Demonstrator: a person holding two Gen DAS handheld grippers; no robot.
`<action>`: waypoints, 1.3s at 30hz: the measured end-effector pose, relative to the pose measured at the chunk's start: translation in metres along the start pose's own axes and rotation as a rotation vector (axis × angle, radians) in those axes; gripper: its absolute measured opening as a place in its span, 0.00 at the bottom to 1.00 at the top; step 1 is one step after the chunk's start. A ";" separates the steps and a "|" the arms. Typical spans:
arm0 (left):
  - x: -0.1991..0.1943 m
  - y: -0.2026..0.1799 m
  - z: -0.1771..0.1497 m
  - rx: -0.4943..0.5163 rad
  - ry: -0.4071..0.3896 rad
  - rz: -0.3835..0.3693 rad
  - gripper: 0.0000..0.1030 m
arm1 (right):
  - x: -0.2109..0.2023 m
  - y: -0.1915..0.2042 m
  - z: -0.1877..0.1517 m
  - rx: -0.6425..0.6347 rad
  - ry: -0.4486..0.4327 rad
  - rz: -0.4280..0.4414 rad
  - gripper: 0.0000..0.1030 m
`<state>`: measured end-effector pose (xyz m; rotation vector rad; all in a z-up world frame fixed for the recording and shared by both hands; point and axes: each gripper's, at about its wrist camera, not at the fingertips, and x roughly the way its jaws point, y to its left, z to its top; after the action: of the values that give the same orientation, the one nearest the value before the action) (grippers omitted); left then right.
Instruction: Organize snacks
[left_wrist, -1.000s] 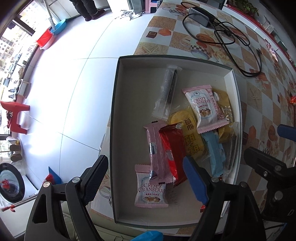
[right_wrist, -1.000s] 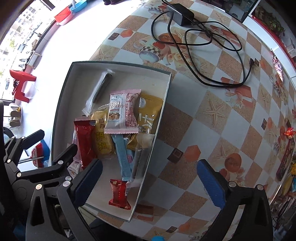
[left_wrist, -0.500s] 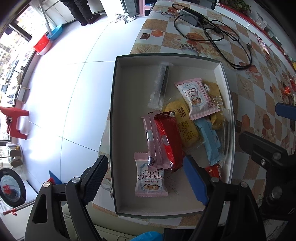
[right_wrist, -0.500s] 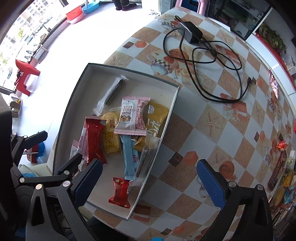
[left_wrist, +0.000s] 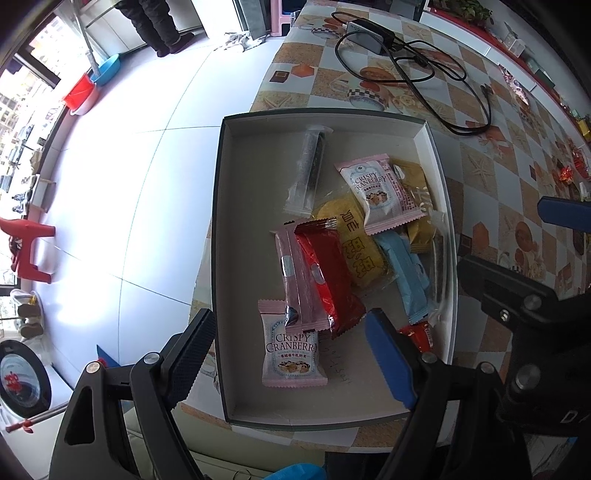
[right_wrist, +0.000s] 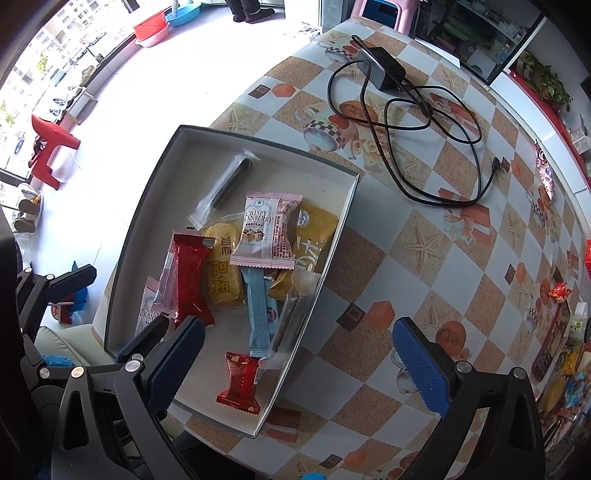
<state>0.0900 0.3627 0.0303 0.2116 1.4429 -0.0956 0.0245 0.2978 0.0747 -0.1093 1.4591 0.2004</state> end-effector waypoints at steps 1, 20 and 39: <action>0.000 0.000 0.000 0.001 0.000 0.002 0.83 | 0.000 0.000 0.000 0.002 -0.001 0.001 1.00; -0.001 -0.006 -0.001 0.011 0.001 0.001 0.83 | 0.000 0.006 -0.003 -0.021 0.003 0.005 1.00; 0.000 -0.011 -0.002 0.016 0.010 0.003 0.83 | 0.002 0.008 -0.005 -0.045 0.012 0.008 1.00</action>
<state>0.0855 0.3527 0.0288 0.2272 1.4524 -0.1035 0.0184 0.3053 0.0724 -0.1417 1.4680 0.2395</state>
